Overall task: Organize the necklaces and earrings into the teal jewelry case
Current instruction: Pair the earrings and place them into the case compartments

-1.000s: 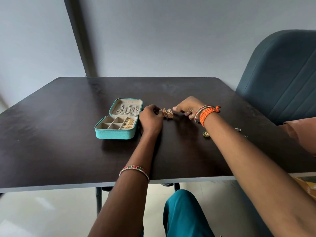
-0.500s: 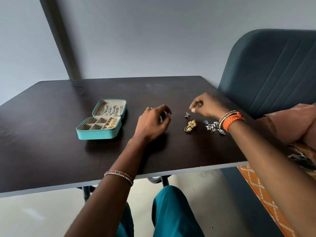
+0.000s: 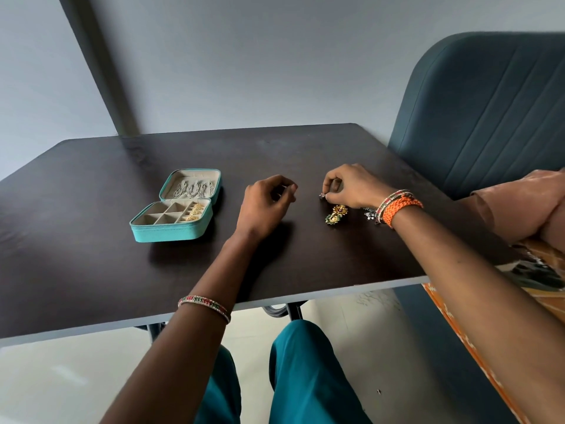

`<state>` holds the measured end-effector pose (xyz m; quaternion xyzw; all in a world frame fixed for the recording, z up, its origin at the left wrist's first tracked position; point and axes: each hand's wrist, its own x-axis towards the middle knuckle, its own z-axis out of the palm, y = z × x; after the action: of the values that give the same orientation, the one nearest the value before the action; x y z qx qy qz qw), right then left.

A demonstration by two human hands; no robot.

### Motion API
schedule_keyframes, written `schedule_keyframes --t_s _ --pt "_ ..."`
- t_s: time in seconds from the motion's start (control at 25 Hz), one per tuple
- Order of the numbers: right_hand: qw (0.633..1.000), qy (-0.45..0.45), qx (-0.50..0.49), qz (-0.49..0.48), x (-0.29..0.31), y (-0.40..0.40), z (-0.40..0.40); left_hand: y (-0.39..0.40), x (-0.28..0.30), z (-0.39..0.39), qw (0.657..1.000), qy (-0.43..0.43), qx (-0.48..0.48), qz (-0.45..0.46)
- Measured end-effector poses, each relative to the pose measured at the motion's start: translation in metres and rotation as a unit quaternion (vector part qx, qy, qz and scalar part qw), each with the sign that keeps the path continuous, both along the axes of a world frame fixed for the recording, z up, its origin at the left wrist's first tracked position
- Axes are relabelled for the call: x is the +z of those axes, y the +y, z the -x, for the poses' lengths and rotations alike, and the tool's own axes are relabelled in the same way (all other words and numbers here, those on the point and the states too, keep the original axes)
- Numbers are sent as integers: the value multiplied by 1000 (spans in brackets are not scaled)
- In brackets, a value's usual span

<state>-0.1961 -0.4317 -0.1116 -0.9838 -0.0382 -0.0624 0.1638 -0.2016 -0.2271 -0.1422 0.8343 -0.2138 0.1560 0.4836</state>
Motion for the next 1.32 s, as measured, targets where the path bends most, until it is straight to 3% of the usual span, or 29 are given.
schedule_keyframes --t_s 0.2,0.44,0.56,0.68,0.8,0.96,1.12,1.32 --pt "996 -32 40 -79 3 14 10 -10 -2 14 980 137 -19 145" --pt "925 -133 23 -355 -5 50 53 -20 4 49 875 271 -121 383" --pt "884 -163 -22 -437 -29 69 76 -20 -3 61 880 261 -77 390" --pt "868 -176 -41 -462 -38 79 92 -21 -4 65 903 227 -34 364" --pt "885 -166 -46 -432 -33 73 102 -23 -3 67 905 206 -9 372" --pt "913 -229 -117 -317 -20 16 101 -24 -9 68 918 161 -1 362" --pt "959 -151 -203 -127 -14 -30 101 -25 -11 67 943 146 -1 300" --pt "969 -121 -213 -36 -19 -18 97 -26 -11 68 953 135 6 270"
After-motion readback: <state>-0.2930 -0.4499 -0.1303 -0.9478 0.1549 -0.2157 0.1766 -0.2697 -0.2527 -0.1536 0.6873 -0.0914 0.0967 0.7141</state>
